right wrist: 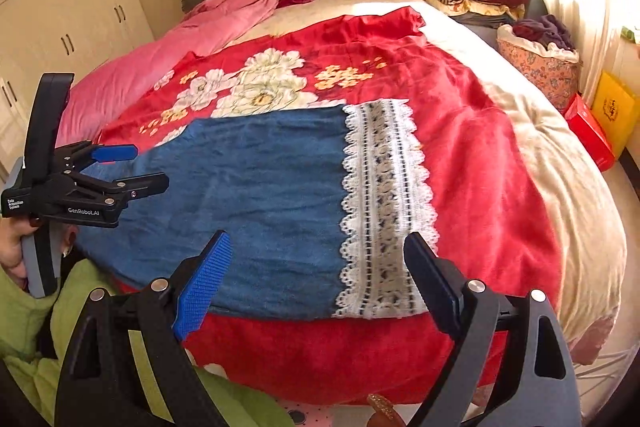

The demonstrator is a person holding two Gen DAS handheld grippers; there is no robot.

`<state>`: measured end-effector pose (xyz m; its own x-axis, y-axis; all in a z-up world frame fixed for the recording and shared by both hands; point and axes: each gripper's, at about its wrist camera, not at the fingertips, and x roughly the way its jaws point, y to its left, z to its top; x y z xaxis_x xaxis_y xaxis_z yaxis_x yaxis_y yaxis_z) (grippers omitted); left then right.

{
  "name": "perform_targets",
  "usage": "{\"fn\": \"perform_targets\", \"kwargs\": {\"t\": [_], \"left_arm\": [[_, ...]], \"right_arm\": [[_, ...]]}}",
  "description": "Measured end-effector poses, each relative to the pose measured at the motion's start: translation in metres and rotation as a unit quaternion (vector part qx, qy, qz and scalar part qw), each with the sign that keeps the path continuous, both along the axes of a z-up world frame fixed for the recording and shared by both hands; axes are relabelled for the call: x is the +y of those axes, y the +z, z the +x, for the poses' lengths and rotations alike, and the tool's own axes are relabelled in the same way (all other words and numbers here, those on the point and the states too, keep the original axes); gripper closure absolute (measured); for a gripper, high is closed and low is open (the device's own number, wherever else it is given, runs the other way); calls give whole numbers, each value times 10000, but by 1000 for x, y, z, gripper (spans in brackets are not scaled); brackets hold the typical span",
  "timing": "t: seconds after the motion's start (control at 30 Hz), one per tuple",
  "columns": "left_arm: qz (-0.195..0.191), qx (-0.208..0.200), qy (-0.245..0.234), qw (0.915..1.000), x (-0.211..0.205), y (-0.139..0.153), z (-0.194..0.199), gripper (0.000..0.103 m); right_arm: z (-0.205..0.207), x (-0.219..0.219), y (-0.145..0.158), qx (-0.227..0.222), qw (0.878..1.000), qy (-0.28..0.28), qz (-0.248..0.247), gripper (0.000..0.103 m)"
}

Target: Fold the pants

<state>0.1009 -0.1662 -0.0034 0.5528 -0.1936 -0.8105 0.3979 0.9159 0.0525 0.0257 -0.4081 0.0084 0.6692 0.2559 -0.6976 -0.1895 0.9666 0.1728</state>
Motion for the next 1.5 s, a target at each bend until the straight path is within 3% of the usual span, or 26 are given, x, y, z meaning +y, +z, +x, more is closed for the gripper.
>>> {"fn": "perform_targets", "kwargs": {"t": [0.47, 0.8, 1.2, 1.37, 1.43, 1.5], "left_arm": [[48, -40, -578, 9983, -56, 12, 34, 10], [232, -7, -930, 9954, -98, -1, 66, 10], [94, 319, -1330, 9906, -140, -32, 106, 13], [47, 442, -1474, 9881, -148, -47, 115, 20], [-50, 513, -1495, 9874, -148, -49, 116, 30], [-97, 540, -1547, 9864, -150, -49, 114, 39]], "right_arm": [[-7, -40, -6, -1, 9989, -457, 80, 16], [0, -39, -24, 157, 9988, -455, 124, 16], [15, -37, -41, 313, 9981, -399, 355, 16], [19, -37, -48, 343, 9979, -370, 404, 16], [21, -35, -50, 356, 9978, -346, 429, 18], [22, -32, -50, 342, 9982, -271, 423, 35]]}}
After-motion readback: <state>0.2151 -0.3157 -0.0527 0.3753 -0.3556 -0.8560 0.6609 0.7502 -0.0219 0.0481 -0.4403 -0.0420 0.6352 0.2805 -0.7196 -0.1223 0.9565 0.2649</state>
